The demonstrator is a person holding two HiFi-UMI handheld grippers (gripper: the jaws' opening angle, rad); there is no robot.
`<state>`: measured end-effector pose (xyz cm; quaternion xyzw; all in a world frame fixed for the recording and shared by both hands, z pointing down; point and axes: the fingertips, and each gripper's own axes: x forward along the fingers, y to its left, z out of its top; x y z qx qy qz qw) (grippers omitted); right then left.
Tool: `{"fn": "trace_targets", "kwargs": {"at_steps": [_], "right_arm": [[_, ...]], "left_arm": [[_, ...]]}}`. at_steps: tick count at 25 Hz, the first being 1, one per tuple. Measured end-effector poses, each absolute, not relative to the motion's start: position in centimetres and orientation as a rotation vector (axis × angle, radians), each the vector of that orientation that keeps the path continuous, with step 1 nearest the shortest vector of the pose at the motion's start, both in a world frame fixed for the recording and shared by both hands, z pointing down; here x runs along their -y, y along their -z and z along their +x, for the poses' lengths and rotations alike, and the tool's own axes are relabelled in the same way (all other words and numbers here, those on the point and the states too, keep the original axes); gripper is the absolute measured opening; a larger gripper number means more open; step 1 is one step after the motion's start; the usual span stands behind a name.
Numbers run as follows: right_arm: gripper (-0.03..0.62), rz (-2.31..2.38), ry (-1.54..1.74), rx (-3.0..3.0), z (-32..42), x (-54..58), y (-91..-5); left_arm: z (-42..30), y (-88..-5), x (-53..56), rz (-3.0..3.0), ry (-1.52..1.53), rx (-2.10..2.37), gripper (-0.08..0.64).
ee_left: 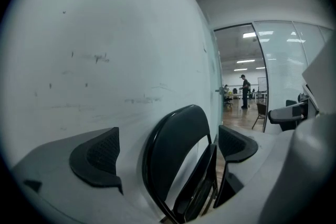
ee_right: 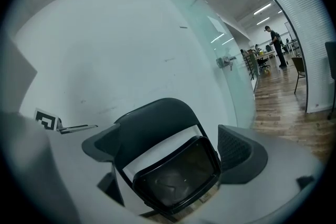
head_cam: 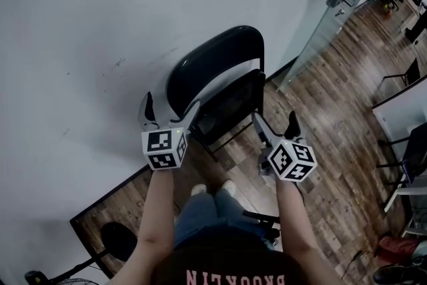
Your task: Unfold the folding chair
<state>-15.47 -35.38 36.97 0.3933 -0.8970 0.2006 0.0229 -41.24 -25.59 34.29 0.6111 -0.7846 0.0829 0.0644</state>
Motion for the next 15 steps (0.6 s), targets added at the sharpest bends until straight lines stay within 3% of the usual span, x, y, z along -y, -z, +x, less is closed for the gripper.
{"fn": "trace_targets", "kwargs": {"at_steps": [10,15], "right_arm": [[0.568,1.080,-0.648,2.748,-19.6,35.8,-42.6],[0.566,1.016,-0.643,2.708,-22.7,37.2,-46.5]], "left_arm": [[-43.3,-38.7,28.0,1.814,-0.284,2.143,0.557],[-44.0,-40.7,29.3,1.819,-0.366,2.079,0.509]]}}
